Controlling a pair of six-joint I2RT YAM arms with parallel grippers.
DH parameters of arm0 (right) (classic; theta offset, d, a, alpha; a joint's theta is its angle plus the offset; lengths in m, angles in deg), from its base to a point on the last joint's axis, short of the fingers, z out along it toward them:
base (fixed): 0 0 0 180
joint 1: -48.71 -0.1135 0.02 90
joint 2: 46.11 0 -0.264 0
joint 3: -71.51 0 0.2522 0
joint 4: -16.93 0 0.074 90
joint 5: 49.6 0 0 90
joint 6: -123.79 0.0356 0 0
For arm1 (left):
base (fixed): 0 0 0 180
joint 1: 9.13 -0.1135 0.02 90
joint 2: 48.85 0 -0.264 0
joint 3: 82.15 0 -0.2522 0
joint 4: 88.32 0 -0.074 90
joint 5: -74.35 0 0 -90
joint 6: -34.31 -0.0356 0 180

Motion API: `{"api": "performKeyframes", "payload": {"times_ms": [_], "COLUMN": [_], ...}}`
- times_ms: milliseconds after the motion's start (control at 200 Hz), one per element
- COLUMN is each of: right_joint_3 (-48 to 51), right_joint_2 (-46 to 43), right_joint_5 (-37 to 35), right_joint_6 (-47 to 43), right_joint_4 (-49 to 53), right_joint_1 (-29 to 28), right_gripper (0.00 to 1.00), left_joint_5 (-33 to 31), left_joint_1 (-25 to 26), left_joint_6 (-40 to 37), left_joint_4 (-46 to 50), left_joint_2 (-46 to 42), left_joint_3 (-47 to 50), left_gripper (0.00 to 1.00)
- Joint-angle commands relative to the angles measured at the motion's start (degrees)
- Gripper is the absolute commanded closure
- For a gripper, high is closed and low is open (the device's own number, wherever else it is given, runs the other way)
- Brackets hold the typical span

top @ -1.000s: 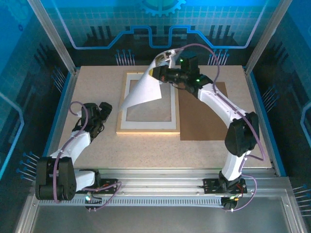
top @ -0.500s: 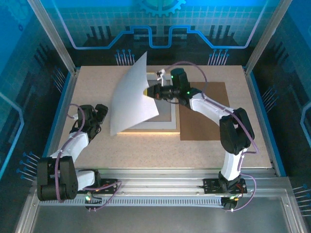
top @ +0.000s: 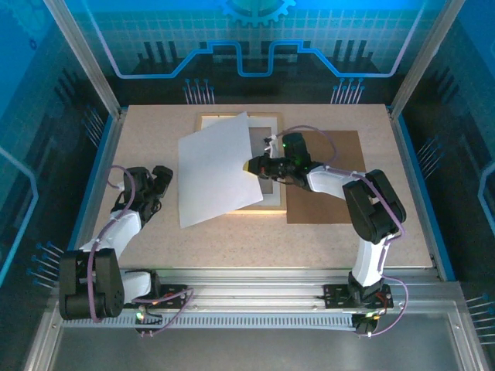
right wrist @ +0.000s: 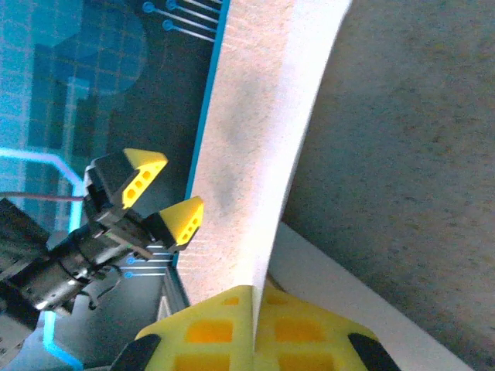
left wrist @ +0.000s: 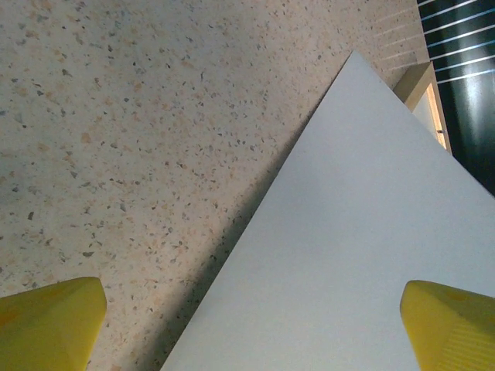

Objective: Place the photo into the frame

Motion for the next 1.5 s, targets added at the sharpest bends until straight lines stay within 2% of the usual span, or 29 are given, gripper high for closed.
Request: {"api": "performKeyframes", "payload": {"times_ms": [0,460,690,1051,1296,1496], "right_joint_3": [1.33,0.99,-1.49,-2.21,-3.15,-3.48], "right_joint_2": [0.97,2.20,3.57,2.15,1.53,0.34], "right_joint_5": [-2.29,-6.39,-8.37,-16.21,-15.28,-10.39], "right_joint_6": [-0.56,-5.29,-8.23,-9.85,-8.76,-6.97], "right_joint_4": [-2.06,2.00,8.19,16.57,19.22,19.87], "right_joint_1": [1.54,5.57,6.40,6.84,6.82,6.26], "right_gripper": [1.00,1.00,1.00,0.98,0.90,0.79], "left_joint_5": [1.76,3.86,4.13,4.45,4.99,5.11], "left_joint_1": [-0.62,-0.62,-0.60,-0.62,-0.62,-0.61], "left_joint_6": [0.09,0.79,0.63,0.84,0.98,0.80], "left_joint_4": [-1.44,-2.76,-2.80,-3.17,-3.65,-3.37], "left_joint_2": [0.35,1.25,1.30,1.61,2.03,1.90], "left_joint_3": [0.97,1.16,1.28,1.23,1.12,1.18], "left_gripper": [0.01,0.01,0.01,0.01,0.01,0.01]}}
